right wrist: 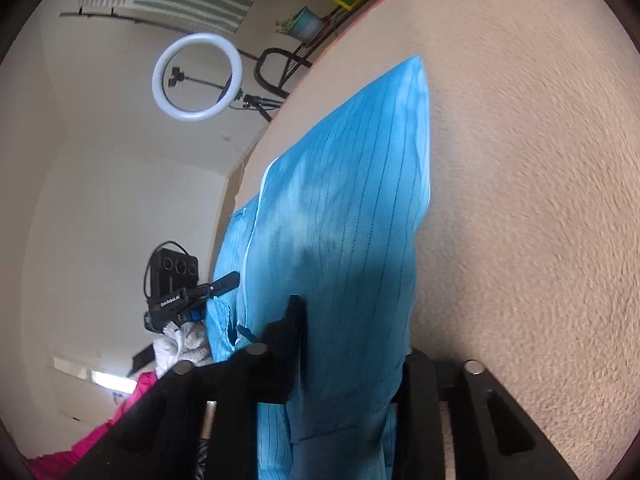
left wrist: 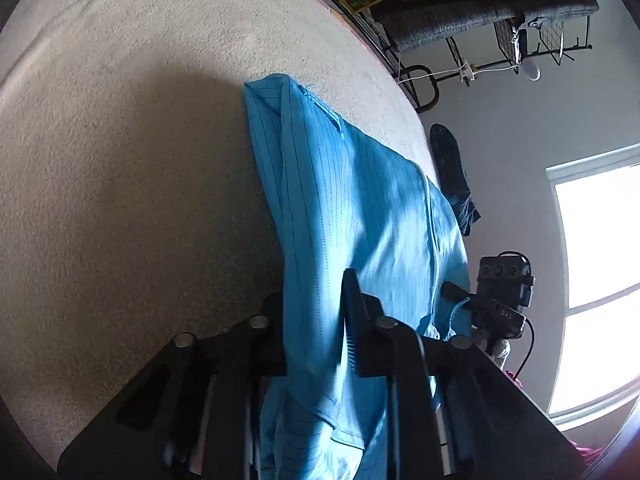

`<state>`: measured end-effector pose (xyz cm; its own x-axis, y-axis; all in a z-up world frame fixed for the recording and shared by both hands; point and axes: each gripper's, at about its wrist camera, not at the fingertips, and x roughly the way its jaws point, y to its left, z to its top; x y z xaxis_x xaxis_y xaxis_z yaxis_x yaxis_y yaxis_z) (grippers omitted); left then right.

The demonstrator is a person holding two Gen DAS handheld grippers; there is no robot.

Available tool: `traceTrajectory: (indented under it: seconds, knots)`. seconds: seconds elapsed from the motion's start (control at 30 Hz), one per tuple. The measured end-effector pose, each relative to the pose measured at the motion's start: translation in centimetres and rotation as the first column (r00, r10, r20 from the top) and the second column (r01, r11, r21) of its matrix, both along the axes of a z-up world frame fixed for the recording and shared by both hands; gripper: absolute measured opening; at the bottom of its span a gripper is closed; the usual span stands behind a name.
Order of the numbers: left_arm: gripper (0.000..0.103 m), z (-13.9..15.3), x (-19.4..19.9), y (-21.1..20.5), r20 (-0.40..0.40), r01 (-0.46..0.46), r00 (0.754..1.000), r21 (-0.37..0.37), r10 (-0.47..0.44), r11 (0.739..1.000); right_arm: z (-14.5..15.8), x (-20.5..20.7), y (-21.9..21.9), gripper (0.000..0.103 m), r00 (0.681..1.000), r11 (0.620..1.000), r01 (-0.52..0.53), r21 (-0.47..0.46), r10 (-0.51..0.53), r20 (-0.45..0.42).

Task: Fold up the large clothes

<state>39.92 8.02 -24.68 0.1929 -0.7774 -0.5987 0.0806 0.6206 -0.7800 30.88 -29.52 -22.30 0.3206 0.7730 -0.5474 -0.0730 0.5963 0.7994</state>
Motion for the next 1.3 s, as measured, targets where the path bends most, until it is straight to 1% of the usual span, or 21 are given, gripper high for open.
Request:
traceTrajectory:
  seconds: [0.03,0.13,0.23,0.43,0.6,0.67,0.73,0.8,0.9,1.1,1.2,1.3]
  knots:
    - [0.012,0.2,-0.1,-0.1,0.01,-0.001,1.0,0.007,0.001,1.0,0.5,-0.1,0.0,0.011,1.0,1.0,-0.002,-0.009,0.002,0.012]
    - [0.008,1.3,-0.7,-0.5,0.058,0.0,0.998,0.034,-0.002,0.999,1.6,-0.3,0.3,0.007,0.999,0.998,-0.007,-0.063,0.009,0.033]
    - [0.007,2.4,-1.4,-1.1,0.101,0.004,0.995,0.077,-0.012,0.997,2.3,-0.4,0.7,0.005,0.999,0.994,-0.003,-0.112,0.008,0.043]
    - [0.005,4.9,-2.5,-2.2,0.158,0.019,0.987,0.116,-0.037,0.993,4.7,-0.5,1.2,0.003,0.995,0.984,-0.011,-0.177,0.029,0.098]
    - [0.005,6.6,-2.7,-4.0,0.175,0.038,0.983,0.113,-0.058,0.993,6.8,-0.8,0.7,0.003,0.99,0.977,-0.011,-0.212,0.04,0.134]
    - [0.005,7.0,-2.7,-4.8,0.194,0.045,0.979,0.117,-0.067,0.992,7.2,-1.0,0.0,0.003,0.99,0.976,0.008,-0.217,0.022,0.136]
    - [0.005,7.1,-2.4,-5.4,0.178,0.043,0.982,0.09,-0.059,0.995,7.6,-1.2,-1.0,0.003,0.99,0.977,0.031,-0.212,-0.002,0.138]
    - [0.005,7.9,-2.3,-6.3,0.201,0.054,0.977,0.097,-0.073,0.994,8.3,-1.6,-2.0,0.003,0.987,0.977,0.05,-0.205,-0.017,0.16]
    - [0.005,9.2,-2.0,-8.0,0.226,0.076,0.969,0.096,-0.096,0.992,9.5,-2.4,-3.5,0.003,0.981,0.973,0.071,-0.22,-0.029,0.19]
    - [0.005,11.3,-0.5,-13.8,0.267,0.124,0.953,0.081,-0.141,0.989,11.2,-3.6,-7.4,0.003,0.971,0.957,0.127,-0.26,-0.067,0.229]
    - [0.005,11.8,0.2,-16.8,0.297,0.147,0.941,0.072,-0.162,0.986,12.1,-3.9,-9.9,0.003,0.965,0.943,0.149,-0.297,-0.073,0.251]
    - [0.005,11.8,1.0,-19.7,0.311,0.163,0.935,0.049,-0.17,0.985,13.2,-3.7,-12.8,0.003,0.958,0.925,0.178,-0.337,-0.084,0.275]
